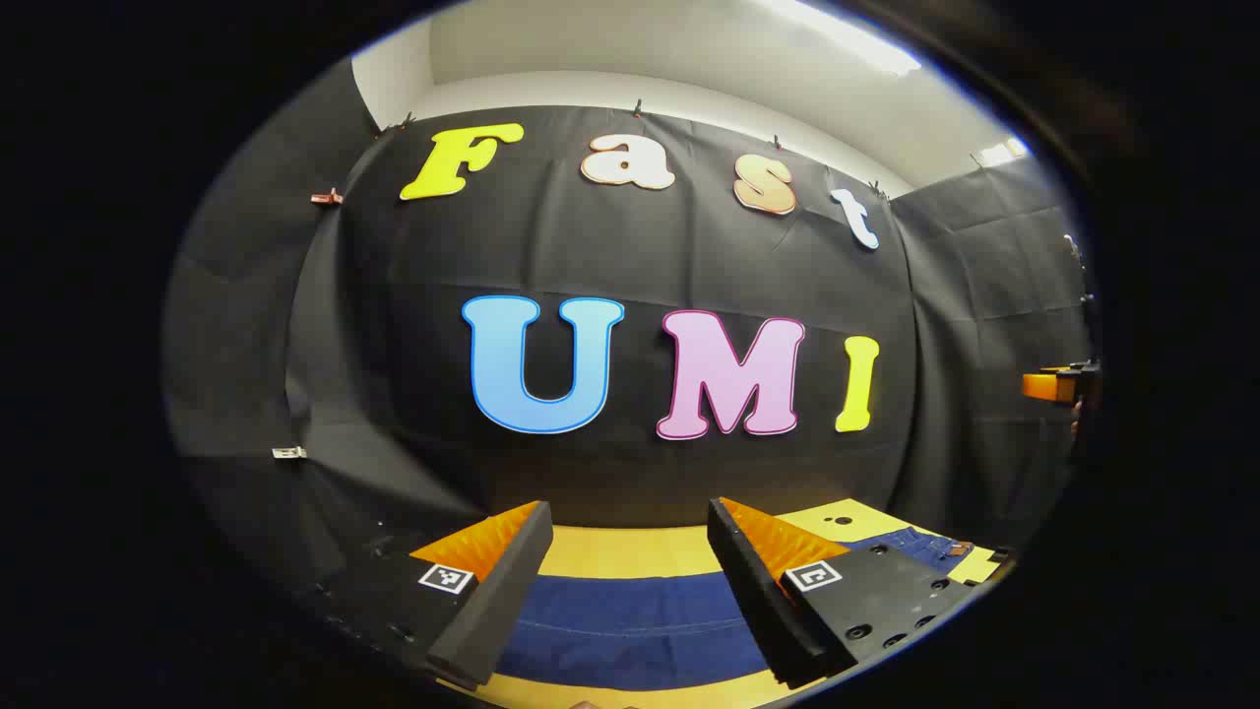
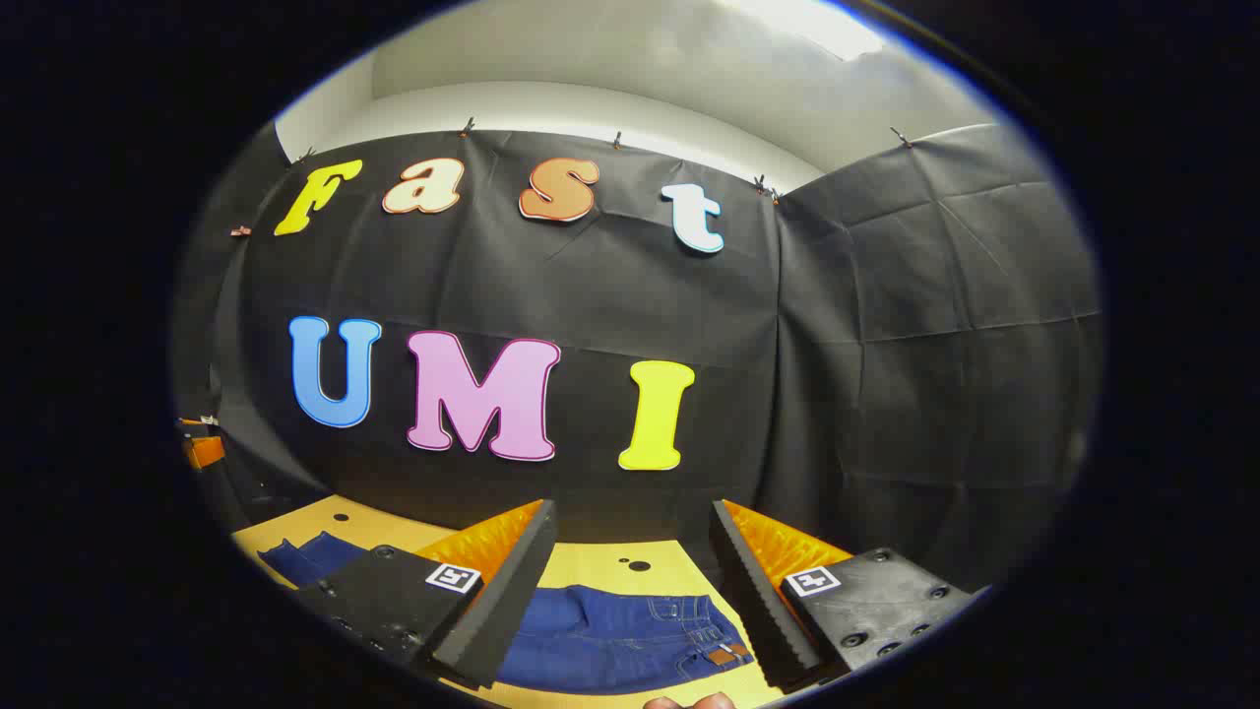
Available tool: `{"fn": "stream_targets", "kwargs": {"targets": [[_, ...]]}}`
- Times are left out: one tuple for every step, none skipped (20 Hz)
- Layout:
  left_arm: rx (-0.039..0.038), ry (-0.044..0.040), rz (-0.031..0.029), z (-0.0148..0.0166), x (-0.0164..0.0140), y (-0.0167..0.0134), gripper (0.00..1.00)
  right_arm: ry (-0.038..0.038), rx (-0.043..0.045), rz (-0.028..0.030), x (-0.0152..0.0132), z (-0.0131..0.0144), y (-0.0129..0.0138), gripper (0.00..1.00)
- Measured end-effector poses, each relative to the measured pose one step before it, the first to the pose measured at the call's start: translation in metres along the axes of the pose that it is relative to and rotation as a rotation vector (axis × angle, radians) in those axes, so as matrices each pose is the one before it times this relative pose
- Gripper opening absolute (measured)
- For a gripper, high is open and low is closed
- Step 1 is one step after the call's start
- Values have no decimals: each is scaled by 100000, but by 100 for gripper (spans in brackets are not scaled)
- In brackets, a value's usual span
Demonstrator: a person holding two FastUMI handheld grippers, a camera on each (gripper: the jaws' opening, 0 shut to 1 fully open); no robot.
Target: Grasp the waist and the cuffs of the jeans and fold them to make the two legs overlap; first hold the waist and fold one-third of the jeans toward the cuffs, then hold the cuffs and fold the remaining one-third in the same direction to finish folding.
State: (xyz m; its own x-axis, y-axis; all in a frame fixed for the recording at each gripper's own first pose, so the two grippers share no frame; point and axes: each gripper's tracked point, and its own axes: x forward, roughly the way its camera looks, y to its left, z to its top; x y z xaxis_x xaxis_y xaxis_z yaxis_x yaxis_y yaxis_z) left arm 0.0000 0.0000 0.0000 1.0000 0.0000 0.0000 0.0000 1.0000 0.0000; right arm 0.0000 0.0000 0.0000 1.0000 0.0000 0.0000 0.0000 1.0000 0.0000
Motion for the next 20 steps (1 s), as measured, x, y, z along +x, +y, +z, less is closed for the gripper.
{"fn": "stream_targets", "kwargs": {"targets": [[-830, 324, -575, -149, 151, -261, 99, 807, -139, -1048, -154, -182, -499, 96], [-433, 276, -622, -22, 74, -251, 99, 935, 506, -844, -130, -121, -301, 96], [-133, 46, -980, 45, 105, -321, 99, 866, 1014, -542, -135, -71, -264, 96], [450, -198, -1371, -38, 74, -379, 99, 569, 864, -586, -124, -72, -225, 96], [1010, -66, -1233, 140, 129, -347, 99, 365, 347, -603, -188, -93, -259, 96], [1080, -37, -785, -66, 55, -108, 99, 114, -103, -745, -179, -113, -287, 94], [804, -56, -716, 76, 105, -139, 99, 159, -317, -672, -98, -18, -302, 96], [83, -120, -597, 58, 92, -174, 99, 63, -274, -327, -256, -20, -125, 96], [-576, 24, -562, 76, 145, -170, 99, 207, -213, -274, -220, -57, -191, 96], [-932, 64, -628, -120, -24, -200, 99, 135, -209, -375, -128, 41, -128, 96], [-731, 346, -337, 29, 97, -110, 99, -44, -109, -193, -199, 47, -155, 96], [-269, 325, -154, -218, 18, -25, 99, 103, -96, -202, -2, -7, -78, 94], [236, 223, -205, 31, 64, -28, 99, 81, -126, -50, -86, -46, -50, 94], [636, -14, -59, -26, -90, 75, 99, -76, -346, 216, -82, -21, -30, 94], [625, 3, -62, -120, -59, 49, 99, -46, -571, 174, -20, 4, 57, 94], [755, 215, -141, -57, -93, 90, 99, -23, -1123, 349, 59, 11, 79, 96], [1397, 306, -511, -169, -204, 168, 99, -201, -1728, 296, 79, -69, 77, 94], [2963, 478, -970, -518, -106, 178, 99, -511, -2204, 145, 118, -142, -83, 94], [3886, 1098, 89, -707, -76, 607, 99, -207, -2326, -287, 292, -233, -135, 96], [4583, 2914, 991, -1100, -116, 896, 99, 1008, -1561, -545, 371, -488, -234, 96]]}}
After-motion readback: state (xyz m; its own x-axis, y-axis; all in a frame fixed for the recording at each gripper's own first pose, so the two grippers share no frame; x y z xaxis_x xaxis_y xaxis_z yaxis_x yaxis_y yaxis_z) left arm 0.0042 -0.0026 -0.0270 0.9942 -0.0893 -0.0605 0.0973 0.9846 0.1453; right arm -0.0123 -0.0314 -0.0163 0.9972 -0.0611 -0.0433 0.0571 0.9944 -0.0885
